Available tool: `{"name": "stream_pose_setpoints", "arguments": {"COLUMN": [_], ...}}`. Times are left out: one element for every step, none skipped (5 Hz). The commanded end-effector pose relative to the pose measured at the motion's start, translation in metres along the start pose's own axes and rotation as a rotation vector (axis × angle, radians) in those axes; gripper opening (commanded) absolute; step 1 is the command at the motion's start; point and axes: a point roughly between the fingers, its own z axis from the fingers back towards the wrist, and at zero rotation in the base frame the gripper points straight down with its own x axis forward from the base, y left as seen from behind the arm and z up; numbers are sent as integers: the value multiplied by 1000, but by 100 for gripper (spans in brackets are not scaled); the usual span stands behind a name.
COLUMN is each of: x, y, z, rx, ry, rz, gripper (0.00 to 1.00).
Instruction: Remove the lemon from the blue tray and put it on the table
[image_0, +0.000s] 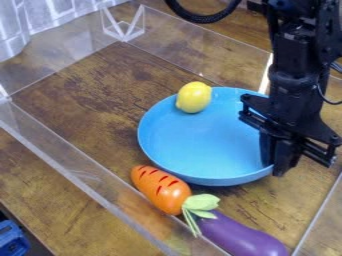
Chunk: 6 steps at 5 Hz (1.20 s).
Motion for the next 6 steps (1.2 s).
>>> {"name": "stream_pose_setpoints", "arguments": {"x": [8, 8, 7, 5, 11, 13], "y": [-16, -31, -37, -36, -26, -23], "z": [23, 10, -1, -10, -2, 11], "rx": [-32, -42, -53, -57, -63, -57], "ry": [-60, -60, -56, -50, -38, -33], "rz": [-57, -68, -83, -94, -139, -108], "gripper": [0, 0, 0, 0, 0, 100]}}
